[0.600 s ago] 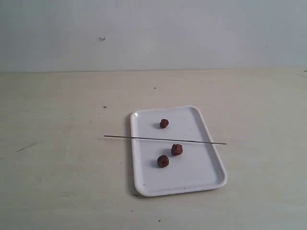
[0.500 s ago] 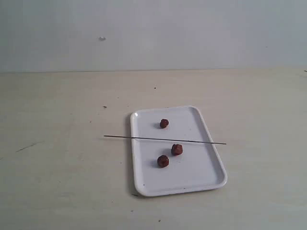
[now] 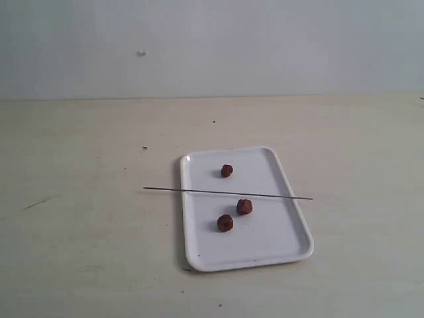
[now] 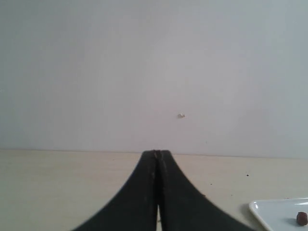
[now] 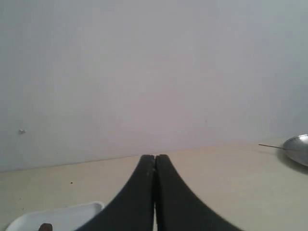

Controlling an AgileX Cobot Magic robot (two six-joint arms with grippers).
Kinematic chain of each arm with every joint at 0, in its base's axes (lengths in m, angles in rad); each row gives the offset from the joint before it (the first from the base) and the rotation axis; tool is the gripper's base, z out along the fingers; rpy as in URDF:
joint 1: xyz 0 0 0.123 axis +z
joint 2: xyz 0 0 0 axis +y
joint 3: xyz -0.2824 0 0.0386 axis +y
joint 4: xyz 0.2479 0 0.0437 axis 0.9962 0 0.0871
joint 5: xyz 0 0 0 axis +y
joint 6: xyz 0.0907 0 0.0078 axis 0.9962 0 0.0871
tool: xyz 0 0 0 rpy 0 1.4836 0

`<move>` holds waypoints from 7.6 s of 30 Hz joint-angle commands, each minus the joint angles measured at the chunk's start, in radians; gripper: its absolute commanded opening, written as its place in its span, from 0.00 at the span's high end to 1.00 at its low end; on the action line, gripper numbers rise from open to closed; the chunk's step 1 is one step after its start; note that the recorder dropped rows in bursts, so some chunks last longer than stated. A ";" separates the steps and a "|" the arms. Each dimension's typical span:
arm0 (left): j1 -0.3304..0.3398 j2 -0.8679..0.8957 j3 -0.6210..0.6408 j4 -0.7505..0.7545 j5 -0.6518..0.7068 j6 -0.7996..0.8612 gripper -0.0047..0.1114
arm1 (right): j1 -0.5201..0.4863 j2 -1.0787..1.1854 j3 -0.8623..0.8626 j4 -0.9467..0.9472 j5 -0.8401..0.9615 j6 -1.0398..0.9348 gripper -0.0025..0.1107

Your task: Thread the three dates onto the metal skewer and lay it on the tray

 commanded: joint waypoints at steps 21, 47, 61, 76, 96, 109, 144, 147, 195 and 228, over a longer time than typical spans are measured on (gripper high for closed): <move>-0.007 -0.007 0.000 0.005 -0.009 0.000 0.96 | -0.006 -0.006 0.005 0.214 -0.426 0.843 0.98; -0.007 -0.007 0.000 0.005 -0.009 0.000 0.96 | -0.006 1.484 -1.460 0.066 1.043 -0.277 0.98; -0.007 -0.007 0.000 0.005 -0.009 0.000 0.96 | 0.106 1.829 -1.550 0.019 1.196 -0.877 0.91; -0.007 -0.007 0.000 0.005 -0.009 0.000 0.96 | 0.291 2.012 -1.550 -0.104 1.024 -1.258 0.70; -0.007 -0.007 0.000 0.005 -0.009 0.000 0.96 | 0.390 2.082 -1.548 -0.060 1.035 -1.270 0.60; -0.007 -0.007 0.000 0.005 -0.009 0.000 0.96 | 0.390 2.125 -1.548 -0.109 1.015 -1.234 0.60; -0.007 -0.007 0.000 0.005 -0.009 0.000 0.96 | 0.390 2.207 -1.548 -0.109 0.918 -1.152 0.60; -0.007 -0.007 0.000 0.005 -0.009 0.000 0.96 | 0.390 2.207 -1.548 -0.109 0.913 -1.152 0.60; -0.007 -0.007 0.000 0.005 -0.009 0.000 0.96 | 0.302 1.394 -1.207 -0.022 1.196 -0.356 0.98; 0.003 0.036 0.000 -0.361 -0.294 -0.445 0.96 | 0.302 1.078 -0.858 0.031 1.196 -0.263 0.98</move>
